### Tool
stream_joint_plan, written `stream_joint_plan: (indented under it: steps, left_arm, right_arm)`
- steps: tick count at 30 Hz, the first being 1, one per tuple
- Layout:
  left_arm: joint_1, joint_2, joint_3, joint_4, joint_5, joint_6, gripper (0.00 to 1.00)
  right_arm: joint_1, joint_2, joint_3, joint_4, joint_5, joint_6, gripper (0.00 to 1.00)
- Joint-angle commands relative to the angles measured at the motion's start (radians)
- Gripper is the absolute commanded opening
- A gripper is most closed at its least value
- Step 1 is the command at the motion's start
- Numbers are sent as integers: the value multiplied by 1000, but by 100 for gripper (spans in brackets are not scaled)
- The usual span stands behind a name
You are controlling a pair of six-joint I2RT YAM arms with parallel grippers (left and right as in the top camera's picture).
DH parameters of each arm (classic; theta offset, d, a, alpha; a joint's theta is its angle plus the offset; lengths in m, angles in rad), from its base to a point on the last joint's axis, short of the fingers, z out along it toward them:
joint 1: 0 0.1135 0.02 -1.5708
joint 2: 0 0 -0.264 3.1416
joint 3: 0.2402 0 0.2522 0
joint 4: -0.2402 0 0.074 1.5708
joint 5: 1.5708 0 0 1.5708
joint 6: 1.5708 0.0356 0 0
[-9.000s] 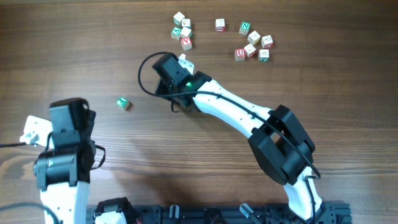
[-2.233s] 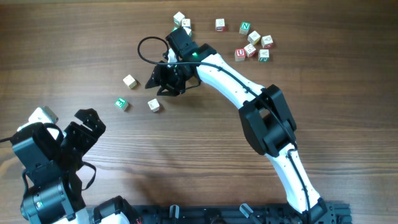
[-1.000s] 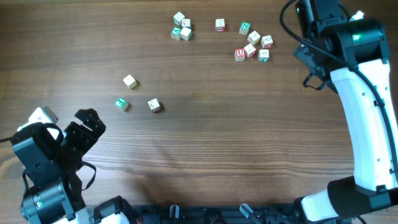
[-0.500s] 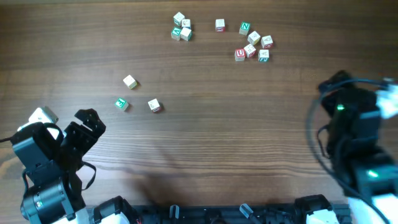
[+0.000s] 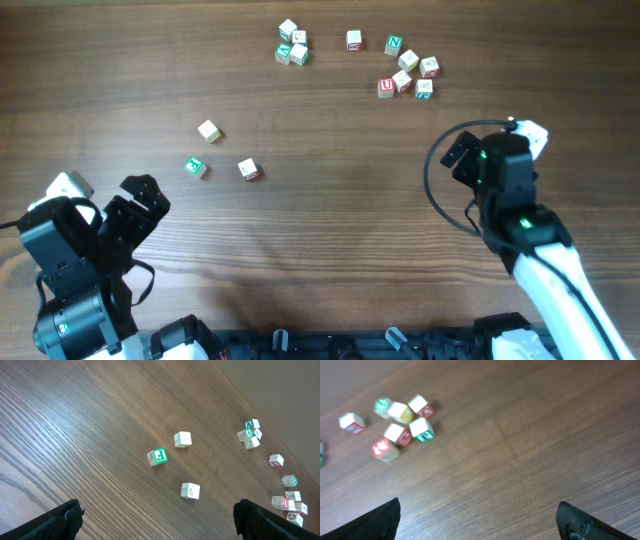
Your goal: Form a circle
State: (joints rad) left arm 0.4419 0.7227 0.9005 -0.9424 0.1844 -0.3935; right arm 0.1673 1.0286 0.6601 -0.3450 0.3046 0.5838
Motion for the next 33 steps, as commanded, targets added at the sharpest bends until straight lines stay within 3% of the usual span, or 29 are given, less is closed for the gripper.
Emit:
stream_joint_plan:
  steps: [1,5,9,33]
  left_arm:
    - [8,-1,1,3,5,23,100]
    - [8,-1,1,3,5,23,100]
    - [8,-1,1,3,5,23,100]
    - [8,-1,1,3,5,23,100]
  right_arm:
    - [2,-249,-4,-78,-15,-108,100]
    - [2,-504,-11,-166,-19,-223,100]
    - [2,-658,-17,-305,-44,-221,97]
    - [2,-637,-17,-487,-67,-214,100]
